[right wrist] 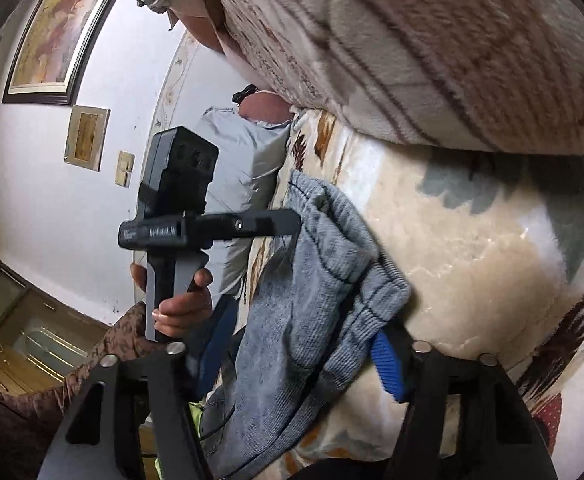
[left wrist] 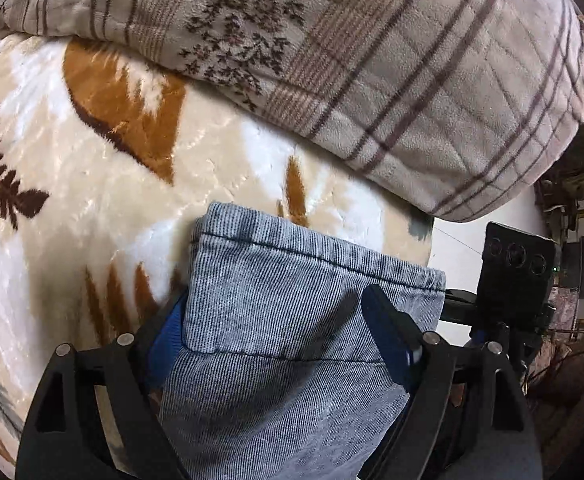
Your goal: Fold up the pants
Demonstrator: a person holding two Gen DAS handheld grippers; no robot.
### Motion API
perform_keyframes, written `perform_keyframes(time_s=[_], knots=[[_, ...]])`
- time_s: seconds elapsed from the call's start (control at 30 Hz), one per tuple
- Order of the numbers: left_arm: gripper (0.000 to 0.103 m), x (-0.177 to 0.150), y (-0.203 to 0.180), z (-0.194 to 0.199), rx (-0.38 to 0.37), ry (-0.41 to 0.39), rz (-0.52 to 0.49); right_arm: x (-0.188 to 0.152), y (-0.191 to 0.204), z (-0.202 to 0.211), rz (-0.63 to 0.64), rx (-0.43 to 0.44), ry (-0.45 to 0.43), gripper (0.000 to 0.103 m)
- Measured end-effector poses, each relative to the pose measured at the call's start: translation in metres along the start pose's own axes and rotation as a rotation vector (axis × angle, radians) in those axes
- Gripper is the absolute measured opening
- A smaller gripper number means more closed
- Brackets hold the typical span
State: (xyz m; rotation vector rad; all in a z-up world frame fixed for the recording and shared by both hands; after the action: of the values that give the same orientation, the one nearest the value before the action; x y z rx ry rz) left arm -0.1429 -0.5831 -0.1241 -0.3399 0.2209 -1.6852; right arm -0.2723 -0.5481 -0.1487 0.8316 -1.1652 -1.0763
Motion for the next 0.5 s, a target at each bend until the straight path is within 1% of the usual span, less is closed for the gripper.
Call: perform_keyframes(time_s=[0.07, 0.13, 0.17, 0.2, 0.23, 0.27, 0.3, 0.33, 0.37, 0.4, 0.47, 0.5], knots=[[0.083, 0.000, 0.004, 0.004, -0.040, -0.017, 0.026, 0.001, 0.000, -0.001, 0.003, -0.005, -0.004, 0.055], [0.081, 0.001, 0.008, 0.007, -0.040, -0.028, 0.018, 0.001, 0.001, -0.001, 0.014, -0.014, -0.003, 0.048], [0.075, 0.000, 0.007, 0.007, -0.026, -0.031, 0.006, 0.002, 0.003, -0.004, 0.032, -0.032, 0.001, 0.045], [0.068, 0.000, 0.007, 0.007, -0.008, -0.035, -0.003, 0.003, 0.005, -0.007, 0.049, -0.050, 0.006, 0.038], [0.062, 0.000, 0.004, 0.007, 0.021, -0.044, -0.009, 0.003, 0.006, -0.009, 0.067, -0.070, 0.012, 0.027], [0.050, -0.002, -0.002, 0.004, 0.044, -0.053, -0.007, 0.004, 0.008, -0.012, 0.082, -0.097, 0.020, 0.022], [0.040, -0.005, -0.002, 0.006, 0.058, -0.061, 0.001, 0.004, 0.008, -0.014, 0.085, -0.104, 0.022, 0.020], [0.034, -0.006, -0.001, 0.010, 0.062, -0.070, 0.017, 0.005, 0.009, -0.014, 0.085, -0.107, 0.021, 0.020], [0.024, -0.007, -0.001, 0.012, 0.069, -0.079, 0.028, 0.006, 0.011, -0.014, 0.092, -0.111, 0.026, 0.019], [0.022, -0.011, -0.005, 0.014, 0.071, -0.086, 0.033, 0.006, 0.013, -0.014, 0.100, -0.114, 0.029, 0.019], [0.020, -0.014, -0.012, 0.021, 0.083, -0.104, 0.035, 0.006, 0.018, -0.013, 0.119, -0.119, 0.033, 0.018], [0.020, -0.017, -0.005, 0.023, 0.089, -0.114, 0.032, 0.006, 0.021, -0.012, 0.131, -0.120, 0.036, 0.018]])
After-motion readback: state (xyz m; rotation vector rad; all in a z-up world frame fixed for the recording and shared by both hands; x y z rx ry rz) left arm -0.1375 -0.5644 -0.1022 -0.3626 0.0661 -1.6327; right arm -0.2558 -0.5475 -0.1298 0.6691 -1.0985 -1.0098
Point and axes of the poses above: each gripper's, at about its wrist camera, not at the fingertips, and z roughly against the way its jaws point, y to its left, x to its top, the point moved 7 cm from there along -z, roughly the way its jaws point, and after that the axes turned 1 degree about x, right-handed, at the moved point
